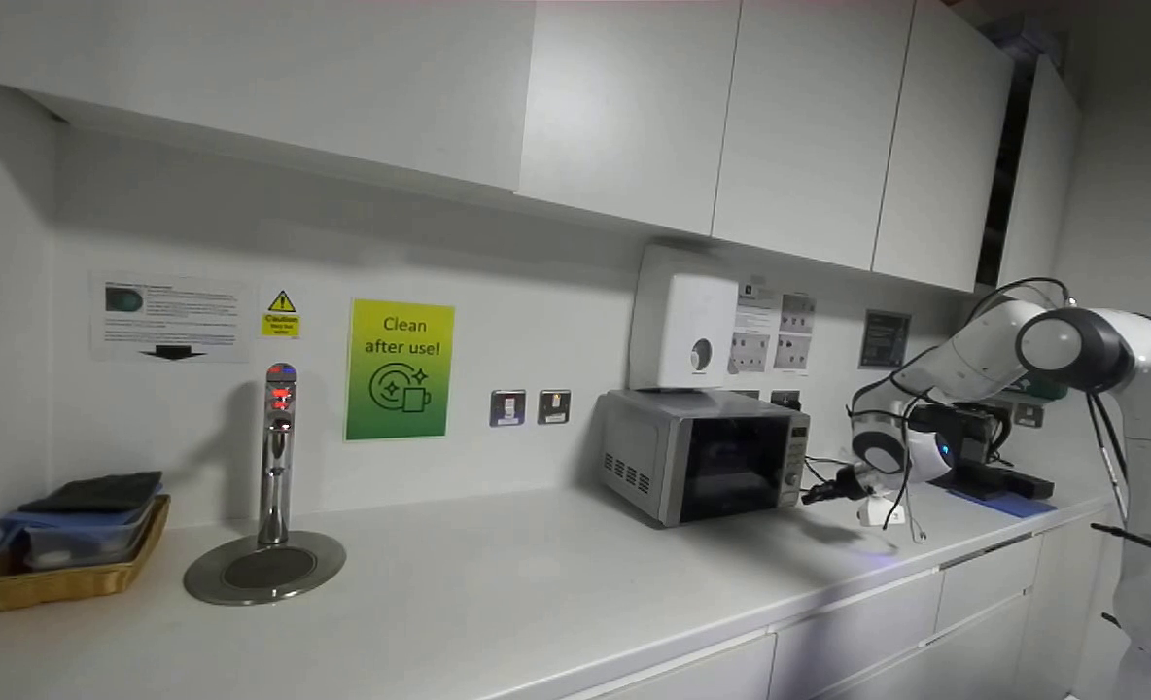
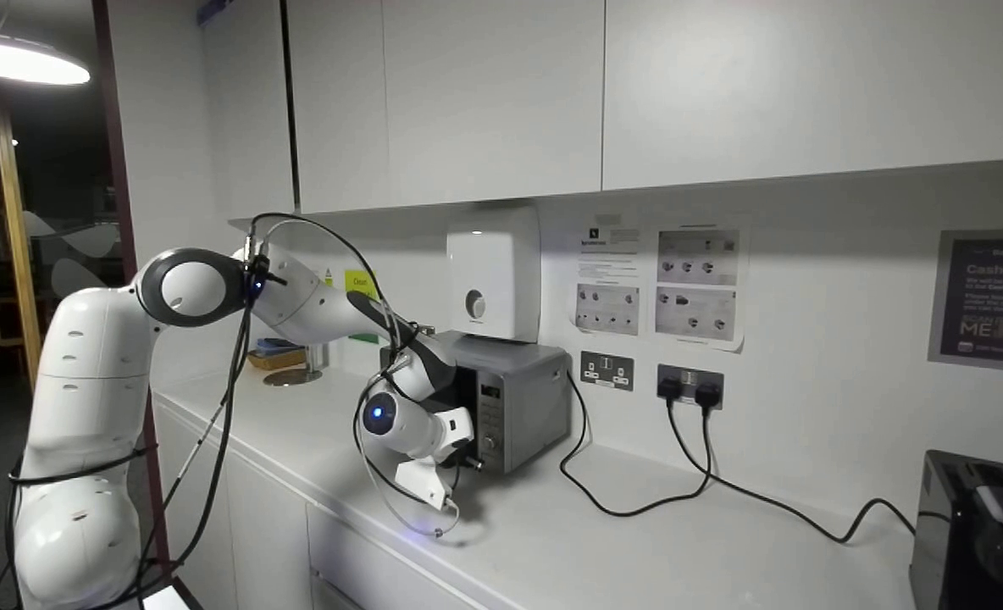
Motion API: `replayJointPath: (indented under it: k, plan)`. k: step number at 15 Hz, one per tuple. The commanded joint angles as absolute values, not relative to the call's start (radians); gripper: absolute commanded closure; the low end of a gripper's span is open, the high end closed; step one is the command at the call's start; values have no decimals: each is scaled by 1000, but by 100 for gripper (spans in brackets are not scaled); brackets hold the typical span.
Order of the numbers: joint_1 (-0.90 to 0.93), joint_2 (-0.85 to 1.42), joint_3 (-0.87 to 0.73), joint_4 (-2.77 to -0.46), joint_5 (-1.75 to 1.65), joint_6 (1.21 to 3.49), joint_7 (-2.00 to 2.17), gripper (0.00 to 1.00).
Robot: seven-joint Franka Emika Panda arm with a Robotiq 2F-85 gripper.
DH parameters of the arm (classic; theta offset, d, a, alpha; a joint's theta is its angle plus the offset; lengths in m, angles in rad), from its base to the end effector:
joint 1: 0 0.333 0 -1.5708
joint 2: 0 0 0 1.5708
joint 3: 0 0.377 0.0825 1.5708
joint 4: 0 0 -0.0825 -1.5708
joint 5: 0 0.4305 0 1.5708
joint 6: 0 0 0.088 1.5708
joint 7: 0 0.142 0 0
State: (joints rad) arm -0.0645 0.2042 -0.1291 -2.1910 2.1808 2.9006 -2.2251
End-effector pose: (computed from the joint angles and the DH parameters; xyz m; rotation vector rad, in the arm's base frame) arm 0.5773 -0.1558 0.2908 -2.7779 0.0755 -1.3347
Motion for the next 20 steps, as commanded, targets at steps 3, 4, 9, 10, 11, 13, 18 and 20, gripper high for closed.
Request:
replayJointPath:
  k: [3, 4, 9, 10, 11, 13, 18, 20]
  plan:
    - [-60, 227, -141, -2149, 2241, 2881, -2281, 100]
    - [-60, 230, -142, -2146, 2243, 2880, -2283, 100]
    - [-57, 247, -145, -2131, 2264, 2878, -2324, 100]
    - [-57, 248, -145, -2130, 2270, 2876, -2339, 100]
    - [-57, 248, -146, -2129, 2274, 2873, -2354, 100]
    - [-58, 250, -145, -2129, 2281, 2869, -2379, 100]
    - [-58, 267, -146, -2120, 2313, 2852, -2434, 100]
    - [-59, 270, -145, -2121, 2323, 2838, -2448, 100]
